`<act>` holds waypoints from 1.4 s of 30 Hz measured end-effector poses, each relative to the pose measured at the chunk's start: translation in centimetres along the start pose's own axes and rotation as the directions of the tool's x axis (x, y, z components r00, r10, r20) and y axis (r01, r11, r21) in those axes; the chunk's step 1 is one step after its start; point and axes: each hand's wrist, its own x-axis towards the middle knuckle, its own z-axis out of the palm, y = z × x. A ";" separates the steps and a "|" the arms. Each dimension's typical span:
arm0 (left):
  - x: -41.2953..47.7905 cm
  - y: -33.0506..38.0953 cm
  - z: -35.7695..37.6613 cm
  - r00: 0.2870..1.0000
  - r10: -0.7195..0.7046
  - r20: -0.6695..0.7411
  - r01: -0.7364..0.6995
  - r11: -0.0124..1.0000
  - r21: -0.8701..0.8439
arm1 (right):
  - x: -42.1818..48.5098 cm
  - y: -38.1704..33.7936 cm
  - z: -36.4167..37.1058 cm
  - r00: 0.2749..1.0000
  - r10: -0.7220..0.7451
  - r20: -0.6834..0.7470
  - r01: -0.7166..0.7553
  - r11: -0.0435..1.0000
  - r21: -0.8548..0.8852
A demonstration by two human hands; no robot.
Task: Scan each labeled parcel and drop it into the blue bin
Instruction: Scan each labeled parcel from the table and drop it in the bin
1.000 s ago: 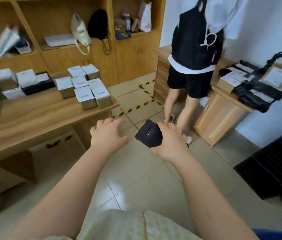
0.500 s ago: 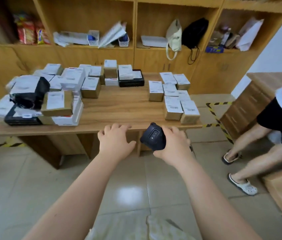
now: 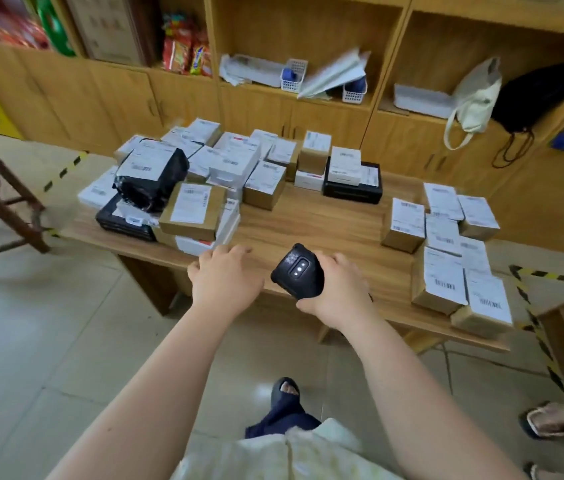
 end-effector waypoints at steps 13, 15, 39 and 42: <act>14.2 -2.3 -1.6 0.941 -0.339 0.020 0.339 0.941 -0.016 | 19.5 -4.9 0.0 0.959 -0.238 0.155 0.238 0.971 0.020; 15.0 -3.7 -1.0 0.911 -0.410 0.044 0.412 0.911 -0.034 | 20.8 -5.5 1.3 0.952 -0.238 0.194 0.238 0.971 0.027; 21.2 -16.3 0.0 0.577 -0.496 0.649 0.717 -0.072 -0.693 | 28.5 -10.9 6.7 0.936 -0.152 0.318 0.153 0.988 0.023; 20.3 -15.5 0.1 0.611 -0.384 0.692 0.727 -0.072 -0.682 | 29.3 -10.5 5.1 0.951 -0.148 0.270 0.141 0.989 0.045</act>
